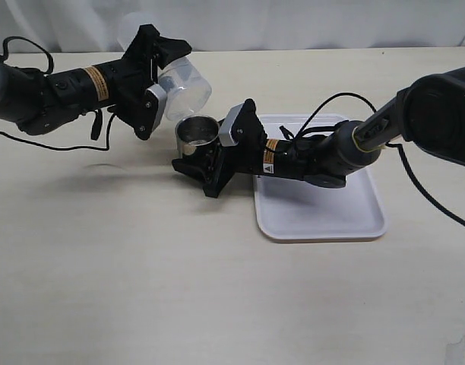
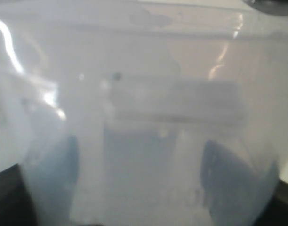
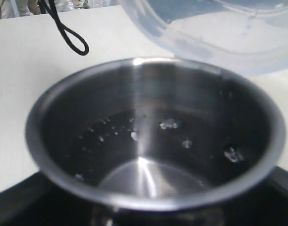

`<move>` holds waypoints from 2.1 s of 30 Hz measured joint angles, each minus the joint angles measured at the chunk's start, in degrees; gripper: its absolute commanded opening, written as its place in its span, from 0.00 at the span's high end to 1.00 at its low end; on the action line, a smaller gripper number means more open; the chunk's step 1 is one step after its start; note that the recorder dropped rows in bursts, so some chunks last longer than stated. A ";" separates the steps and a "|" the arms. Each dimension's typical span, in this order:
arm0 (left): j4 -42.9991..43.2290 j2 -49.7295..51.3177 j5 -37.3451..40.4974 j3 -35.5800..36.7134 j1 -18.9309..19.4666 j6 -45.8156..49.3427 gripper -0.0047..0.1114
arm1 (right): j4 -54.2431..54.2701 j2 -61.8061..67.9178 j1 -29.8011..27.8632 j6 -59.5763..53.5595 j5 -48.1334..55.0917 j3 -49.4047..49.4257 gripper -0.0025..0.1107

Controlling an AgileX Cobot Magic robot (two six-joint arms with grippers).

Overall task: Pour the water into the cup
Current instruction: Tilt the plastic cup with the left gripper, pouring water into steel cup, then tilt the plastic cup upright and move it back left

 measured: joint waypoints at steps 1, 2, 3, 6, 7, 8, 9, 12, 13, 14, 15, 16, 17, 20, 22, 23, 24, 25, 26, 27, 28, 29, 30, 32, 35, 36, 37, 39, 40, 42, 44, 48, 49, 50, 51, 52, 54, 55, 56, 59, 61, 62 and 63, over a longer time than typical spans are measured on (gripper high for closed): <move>0.00 0.00 0.00 0.00 -0.02 0.00 0.96 | 0.00 0.00 0.00 0.00 0.00 0.00 0.85; 0.00 0.00 0.00 -0.03 -0.02 0.00 0.96 | 0.00 0.00 0.00 0.00 0.00 0.00 0.85; 0.00 0.00 0.00 -0.03 -0.12 0.00 0.96 | 0.00 0.00 0.00 0.00 0.00 0.00 0.85; -0.26 0.00 0.00 -0.03 -0.23 0.00 0.96 | 0.00 0.00 0.00 0.00 0.00 0.00 0.85; -0.50 0.00 0.00 -0.03 -0.23 0.00 0.96 | 0.00 0.00 0.00 0.00 0.00 0.00 0.85; -0.67 0.00 0.00 -0.03 -0.33 0.00 0.96 | 0.00 0.00 0.00 0.00 0.00 0.00 0.85; -1.01 0.00 0.00 -0.03 -0.33 0.00 0.96 | 0.00 0.00 0.00 0.00 0.00 0.00 0.85; -1.15 0.00 -0.78 -0.03 -0.42 0.00 0.96 | 0.00 0.00 0.00 0.00 0.00 0.00 0.85; -1.15 0.00 -0.88 -0.03 -0.42 0.00 0.96 | 0.00 0.00 0.00 0.00 0.00 0.00 0.85; -1.15 0.00 -0.88 -0.03 -0.42 0.00 0.96 | 0.00 0.00 0.00 0.00 0.00 0.00 0.85; -1.15 0.00 -0.88 -0.03 -0.42 0.00 0.96 | 0.00 0.00 0.00 0.00 0.00 0.00 0.85; -1.15 0.00 -0.88 -0.03 -0.42 0.00 0.96 | 0.00 0.00 0.00 0.00 0.00 0.00 0.85; -1.26 0.00 -0.88 -0.03 -0.42 0.00 0.96 | 0.00 0.00 0.00 0.00 0.00 0.00 0.85; -1.37 0.00 -1.00 -0.03 -0.42 0.00 0.96 | 0.00 0.00 0.00 0.00 0.00 0.00 0.85; -1.37 0.00 -1.00 -0.03 -0.42 0.00 0.96 | 0.00 0.00 0.00 0.00 0.00 0.00 0.85; -1.37 0.00 -1.00 -0.03 -0.42 0.00 0.96 | 0.00 0.00 0.00 0.00 0.00 0.00 0.85; -1.37 0.00 -1.00 -0.03 -0.42 0.00 0.96 | 0.00 0.00 0.00 0.00 0.00 0.00 0.85; -1.37 0.00 -1.00 -0.03 -0.42 0.00 0.96 | 0.00 0.00 0.00 0.00 0.00 0.00 0.85; -1.37 0.00 -1.00 -0.03 -0.42 0.00 0.96 | 0.00 0.00 0.00 0.00 0.00 0.00 0.85; -1.37 0.00 -1.00 -0.03 -0.42 0.00 0.96 | 0.00 0.00 0.00 0.00 0.00 0.00 0.85; -1.37 0.00 -1.00 -0.03 -0.42 0.00 0.96 | 0.00 0.00 0.00 0.00 0.00 0.00 0.85; -1.37 0.00 -1.00 -0.03 -0.42 0.00 0.96 | 0.00 0.00 0.00 0.00 0.00 0.00 0.85; -1.37 0.00 -1.00 -0.03 -0.42 0.00 0.96 | 0.00 0.00 0.00 0.00 0.00 0.00 0.85; -1.37 0.00 -1.00 -0.03 -0.42 0.00 0.96 | 0.00 0.00 0.00 0.00 0.00 0.00 0.85; -1.37 0.00 -1.00 -0.03 -0.42 0.00 0.96 | 0.00 0.00 0.00 0.00 0.00 0.00 0.85; -1.37 0.00 -1.10 -0.03 -0.42 0.00 0.96 | 0.00 0.00 0.00 0.00 0.00 0.00 0.85; -1.37 0.00 -1.24 -0.03 -0.42 0.00 0.96 | 0.00 0.00 0.00 0.00 0.00 0.00 0.85; -1.37 0.00 -1.71 -0.03 -0.42 0.00 0.96 | 0.00 0.00 0.00 0.00 0.00 0.00 0.85; -1.37 0.00 -1.91 -0.03 -0.42 0.00 0.96 | 0.00 0.00 0.00 0.00 0.00 0.00 0.85; -1.37 0.00 -2.15 -0.03 -0.42 0.00 0.96 | 0.00 0.00 0.00 0.00 0.00 0.00 0.85; -1.37 0.00 -2.15 -0.03 -0.42 0.00 0.96 | 0.00 0.00 0.00 0.00 0.00 0.00 0.85; -1.37 0.00 -2.63 -0.03 -0.42 -0.11 0.96 | 0.00 0.00 0.00 0.00 0.00 0.00 0.85; -1.50 0.00 -2.91 -0.03 -0.42 -0.25 0.96 | 0.00 0.00 0.00 0.00 0.00 0.00 0.85; -1.65 0.00 -3.34 -0.03 -0.42 -0.57 0.96 | 0.00 0.00 0.00 0.00 0.00 0.00 0.85; -2.04 0.00 -3.73 -0.03 -0.42 -1.13 0.96 | 0.00 0.00 0.00 0.00 0.00 0.00 0.85; -2.67 0.00 -4.28 -0.03 -0.42 -1.78 0.96 | 0.00 0.00 0.00 0.00 0.00 0.00 0.85; -3.98 0.00 -5.15 -0.03 -0.42 -3.25 0.96 | 0.00 0.00 0.00 0.00 0.00 0.00 0.85; -4.46 0.00 -5.43 -0.03 -0.42 -3.94 0.96 | 0.00 0.00 0.00 0.00 0.00 0.00 0.85; -4.92 0.00 -5.82 -0.03 -0.42 -4.92 0.96 | 0.00 0.00 0.00 0.00 0.00 0.00 0.85; -6.22 0.00 -6.37 -0.03 -0.42 -8.55 0.96 | 0.00 0.00 0.00 0.00 0.00 0.00 0.85; -6.81 0.00 -6.62 -0.03 -0.42 -12.18 0.96 | 0.00 0.00 0.00 0.00 0.00 0.00 0.85; -7.22 0.00 -6.62 -0.03 -0.42 -13.99 0.96 | 0.00 0.00 0.00 0.00 0.00 0.00 0.85; -7.66 0.00 -6.71 -0.03 -0.42 -15.71 0.96 | 0.00 0.00 0.00 0.00 0.00 0.00 0.85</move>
